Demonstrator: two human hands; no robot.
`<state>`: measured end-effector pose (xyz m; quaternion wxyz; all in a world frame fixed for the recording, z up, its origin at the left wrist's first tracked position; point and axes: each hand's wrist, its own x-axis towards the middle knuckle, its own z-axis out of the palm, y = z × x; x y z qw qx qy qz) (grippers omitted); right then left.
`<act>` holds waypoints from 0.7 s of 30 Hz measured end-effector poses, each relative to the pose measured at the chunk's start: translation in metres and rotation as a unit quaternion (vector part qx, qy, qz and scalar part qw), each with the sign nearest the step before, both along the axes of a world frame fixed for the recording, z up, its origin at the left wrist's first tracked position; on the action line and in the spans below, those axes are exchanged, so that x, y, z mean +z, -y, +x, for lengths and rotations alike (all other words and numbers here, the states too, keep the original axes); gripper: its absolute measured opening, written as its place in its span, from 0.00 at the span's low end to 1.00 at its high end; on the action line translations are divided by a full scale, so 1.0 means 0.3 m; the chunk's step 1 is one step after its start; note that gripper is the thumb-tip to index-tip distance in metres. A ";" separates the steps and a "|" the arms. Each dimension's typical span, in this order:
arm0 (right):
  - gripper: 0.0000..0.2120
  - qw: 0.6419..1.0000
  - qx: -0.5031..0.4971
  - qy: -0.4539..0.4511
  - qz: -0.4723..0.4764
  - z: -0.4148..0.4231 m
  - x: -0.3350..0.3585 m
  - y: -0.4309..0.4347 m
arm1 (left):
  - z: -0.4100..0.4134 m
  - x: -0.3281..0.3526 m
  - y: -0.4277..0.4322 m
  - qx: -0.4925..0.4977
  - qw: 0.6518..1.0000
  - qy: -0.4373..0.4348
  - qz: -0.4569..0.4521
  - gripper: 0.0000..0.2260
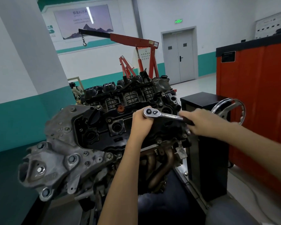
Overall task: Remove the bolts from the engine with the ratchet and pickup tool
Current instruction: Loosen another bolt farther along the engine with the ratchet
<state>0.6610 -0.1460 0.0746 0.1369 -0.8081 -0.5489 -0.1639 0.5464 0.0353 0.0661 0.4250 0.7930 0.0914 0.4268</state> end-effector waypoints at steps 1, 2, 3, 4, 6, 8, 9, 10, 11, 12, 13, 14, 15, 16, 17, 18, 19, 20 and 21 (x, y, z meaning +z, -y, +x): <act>0.12 0.998 -0.003 0.064 -0.010 0.016 0.045 -0.009 | -0.002 -0.002 -0.005 -0.001 1.000 0.002 -0.007 0.19; 0.12 0.995 -0.004 0.101 -0.007 0.016 0.066 -0.023 | -0.007 -0.009 -0.011 -0.005 1.000 0.010 -0.028 0.19; 0.11 0.994 -0.010 0.108 0.004 0.003 0.064 -0.033 | -0.012 -0.017 -0.013 -0.010 0.998 0.028 -0.059 0.19; 0.11 0.996 -0.015 0.090 0.017 -0.020 0.036 -0.038 | -0.014 -0.026 -0.015 -0.013 0.995 0.049 -0.085 0.18; 0.11 0.998 -0.014 -0.021 0.064 -0.099 -0.071 -0.039 | -0.014 -0.035 0.000 -0.011 0.991 0.075 -0.107 0.18; 0.14 0.972 0.012 -0.187 0.145 -0.207 -0.192 -0.054 | 0.001 -0.037 0.026 -0.002 0.991 0.086 -0.107 0.20; 0.15 0.949 0.021 -0.251 0.191 -0.261 -0.242 -0.078 | 0.012 -0.035 0.036 0.009 0.989 0.090 -0.119 0.21; 0.15 0.928 0.022 -0.294 0.229 -0.312 -0.280 -0.112 | 0.021 -0.030 0.041 0.020 0.986 0.094 -0.137 0.22; 0.14 0.911 0.021 -0.326 0.253 -0.360 -0.309 -0.151 | 0.028 -0.026 0.042 0.026 0.983 0.093 -0.154 0.22; 0.13 0.896 0.025 -0.352 0.268 -0.399 -0.326 -0.188 | 0.030 -0.023 0.038 0.028 0.982 0.087 -0.164 0.22; 0.12 0.884 0.035 -0.373 0.279 -0.425 -0.333 -0.213 | 0.030 -0.022 0.032 0.030 0.983 0.077 -0.165 0.22; 0.13 0.881 0.041 -0.380 0.277 -0.429 -0.331 -0.221 | 0.027 -0.023 0.023 0.033 0.985 0.066 -0.159 0.22; 0.13 0.889 0.040 -0.373 0.263 -0.412 -0.321 -0.211 | 0.021 -0.025 0.014 0.035 0.987 0.057 -0.143 0.22; 0.14 0.904 0.040 -0.352 0.238 -0.379 -0.305 -0.185 | 0.012 -0.025 0.009 0.033 0.991 0.049 -0.122 0.22; 0.15 0.921 0.046 -0.328 0.207 -0.332 -0.283 -0.149 | 0.005 -0.025 0.004 0.023 0.994 0.041 -0.102 0.22; 0.15 0.935 0.057 -0.303 0.173 -0.274 -0.249 -0.105 | 0.001 -0.024 0.000 0.010 0.996 0.031 -0.081 0.23; 0.15 0.950 0.066 -0.272 0.137 -0.208 -0.204 -0.063 | -0.001 -0.021 0.001 0.000 0.998 0.023 -0.062 0.23; 0.15 0.969 0.062 -0.221 0.091 -0.140 -0.150 -0.029 | -0.001 -0.017 0.003 -0.004 0.999 0.016 -0.049 0.23; 0.13 0.988 0.044 -0.145 0.042 -0.075 -0.092 -0.009 | 0.001 -0.013 0.003 -0.005 0.999 0.013 -0.044 0.23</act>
